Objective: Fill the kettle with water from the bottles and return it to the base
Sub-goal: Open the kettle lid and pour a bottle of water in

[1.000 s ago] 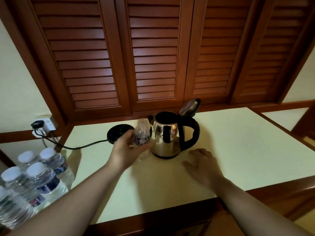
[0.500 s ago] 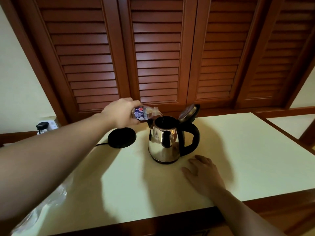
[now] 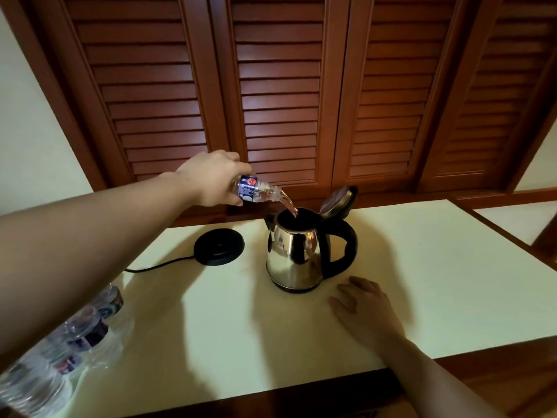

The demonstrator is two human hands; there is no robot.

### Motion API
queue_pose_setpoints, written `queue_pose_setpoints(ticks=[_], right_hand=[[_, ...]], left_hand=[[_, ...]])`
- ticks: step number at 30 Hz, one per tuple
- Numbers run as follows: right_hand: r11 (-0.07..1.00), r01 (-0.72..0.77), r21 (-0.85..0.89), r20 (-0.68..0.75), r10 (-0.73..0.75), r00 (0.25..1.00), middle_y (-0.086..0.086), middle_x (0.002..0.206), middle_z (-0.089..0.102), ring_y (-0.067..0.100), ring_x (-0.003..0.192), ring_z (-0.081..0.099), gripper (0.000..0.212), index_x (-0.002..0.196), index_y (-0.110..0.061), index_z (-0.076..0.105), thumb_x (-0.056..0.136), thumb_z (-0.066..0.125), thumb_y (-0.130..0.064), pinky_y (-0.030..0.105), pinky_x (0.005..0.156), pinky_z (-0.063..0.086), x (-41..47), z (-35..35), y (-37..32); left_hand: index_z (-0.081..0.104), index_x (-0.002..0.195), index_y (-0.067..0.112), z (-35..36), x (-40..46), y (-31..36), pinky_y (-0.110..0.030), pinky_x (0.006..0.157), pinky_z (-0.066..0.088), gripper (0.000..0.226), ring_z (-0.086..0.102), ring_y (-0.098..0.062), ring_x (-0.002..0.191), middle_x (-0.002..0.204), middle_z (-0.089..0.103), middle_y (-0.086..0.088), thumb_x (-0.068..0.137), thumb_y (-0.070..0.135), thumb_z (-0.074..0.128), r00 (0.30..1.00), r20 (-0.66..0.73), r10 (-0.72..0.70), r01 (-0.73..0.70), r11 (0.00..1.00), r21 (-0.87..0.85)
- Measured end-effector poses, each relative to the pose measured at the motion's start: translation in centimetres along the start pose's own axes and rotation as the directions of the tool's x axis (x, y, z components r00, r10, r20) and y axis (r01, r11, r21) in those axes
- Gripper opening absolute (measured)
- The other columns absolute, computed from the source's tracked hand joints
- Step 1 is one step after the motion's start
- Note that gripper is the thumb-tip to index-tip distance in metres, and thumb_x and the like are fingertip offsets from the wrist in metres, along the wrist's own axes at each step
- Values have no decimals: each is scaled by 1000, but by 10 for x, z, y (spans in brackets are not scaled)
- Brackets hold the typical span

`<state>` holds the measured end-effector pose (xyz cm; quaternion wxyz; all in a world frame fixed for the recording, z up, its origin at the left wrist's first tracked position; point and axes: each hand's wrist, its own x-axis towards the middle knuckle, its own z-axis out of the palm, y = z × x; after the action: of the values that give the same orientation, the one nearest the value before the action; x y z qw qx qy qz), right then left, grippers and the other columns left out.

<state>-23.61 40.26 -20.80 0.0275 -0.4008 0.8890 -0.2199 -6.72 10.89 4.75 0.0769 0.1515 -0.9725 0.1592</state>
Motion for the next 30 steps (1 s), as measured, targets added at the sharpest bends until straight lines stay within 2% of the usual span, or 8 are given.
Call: queue_pose_setpoints(ticks=[15,22,30], right_hand=[[1000,-4,15,-32,4,999,-9,152,48,13,144,34,52,137,-36,61,94,52,-64,31,117,27,0,2,1],[999,-23,27,-10,23,1000,-10,154,44,13,146,29,55,139,-37,59,94,50,-67,32,119,26,0,2,2],[999,-19,43,-24,20,1000,-10,153,47,13,145,32,52,137,-36,62,94,54,-64,31,119,26,0,1,0]], left_hand=[[60,132,29,-12,7,-1,-43,83,51,61,55,-27,108,109,55,-1,79,52,81,997,-13,78,-78,996,44],[54,145,33,-13,13,1,-41,87,46,76,53,-26,117,118,56,-1,78,57,81,997,-8,83,-83,997,0],[55,144,37,-10,20,6,-40,87,46,78,52,-25,111,103,44,6,75,59,83,990,4,138,-138,990,-20]])
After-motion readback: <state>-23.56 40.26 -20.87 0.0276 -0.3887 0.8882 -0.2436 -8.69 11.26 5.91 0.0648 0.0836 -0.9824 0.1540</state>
